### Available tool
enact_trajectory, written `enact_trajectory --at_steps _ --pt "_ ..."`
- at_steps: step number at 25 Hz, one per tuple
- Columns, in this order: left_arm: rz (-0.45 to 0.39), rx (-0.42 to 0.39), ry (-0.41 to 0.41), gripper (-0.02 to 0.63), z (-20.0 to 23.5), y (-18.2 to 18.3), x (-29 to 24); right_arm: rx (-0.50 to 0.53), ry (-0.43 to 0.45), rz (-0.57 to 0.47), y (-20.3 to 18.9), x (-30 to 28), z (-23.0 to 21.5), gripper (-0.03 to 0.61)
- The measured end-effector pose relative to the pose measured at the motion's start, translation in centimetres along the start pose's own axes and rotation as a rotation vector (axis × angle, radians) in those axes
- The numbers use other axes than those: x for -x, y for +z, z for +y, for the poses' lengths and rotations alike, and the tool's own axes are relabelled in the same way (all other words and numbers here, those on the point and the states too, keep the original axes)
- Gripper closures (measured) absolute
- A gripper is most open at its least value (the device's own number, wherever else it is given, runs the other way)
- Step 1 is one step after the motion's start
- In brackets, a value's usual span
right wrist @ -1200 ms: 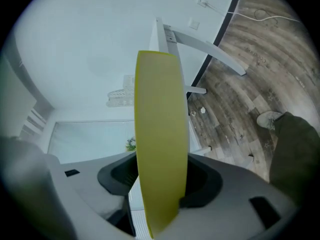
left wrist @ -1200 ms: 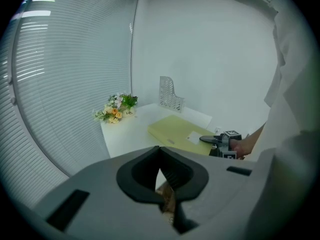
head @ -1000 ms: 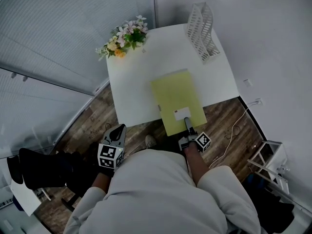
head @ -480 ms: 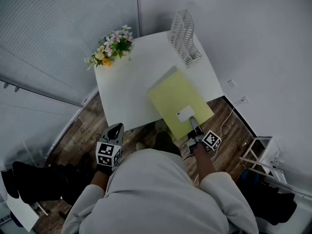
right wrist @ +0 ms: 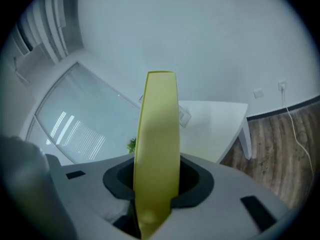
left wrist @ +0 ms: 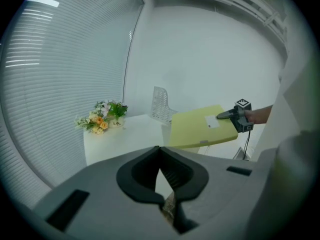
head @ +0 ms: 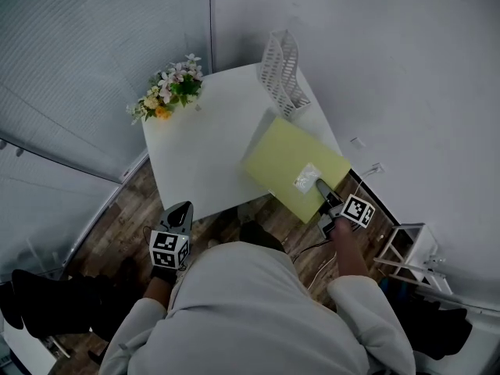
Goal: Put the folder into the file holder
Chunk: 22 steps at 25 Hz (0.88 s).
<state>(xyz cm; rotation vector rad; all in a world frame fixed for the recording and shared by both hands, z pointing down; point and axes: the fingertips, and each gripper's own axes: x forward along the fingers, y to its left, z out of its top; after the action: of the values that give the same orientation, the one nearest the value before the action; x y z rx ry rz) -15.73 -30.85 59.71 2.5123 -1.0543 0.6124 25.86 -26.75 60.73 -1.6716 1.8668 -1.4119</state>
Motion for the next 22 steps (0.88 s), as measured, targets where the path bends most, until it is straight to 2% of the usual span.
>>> enact_trajectory --at_steps 12,22 --pt "-0.016 0.051 0.008 0.606 0.2 0.5 -1.4 0.311 -0.064 0.054 14.2 1.8 5.7 0.428" --pt "-0.009 0.074 0.005 0.606 0.3 0.5 -2.8 0.493 -0.127 0.112 22.2 0.4 8.7 0.428"
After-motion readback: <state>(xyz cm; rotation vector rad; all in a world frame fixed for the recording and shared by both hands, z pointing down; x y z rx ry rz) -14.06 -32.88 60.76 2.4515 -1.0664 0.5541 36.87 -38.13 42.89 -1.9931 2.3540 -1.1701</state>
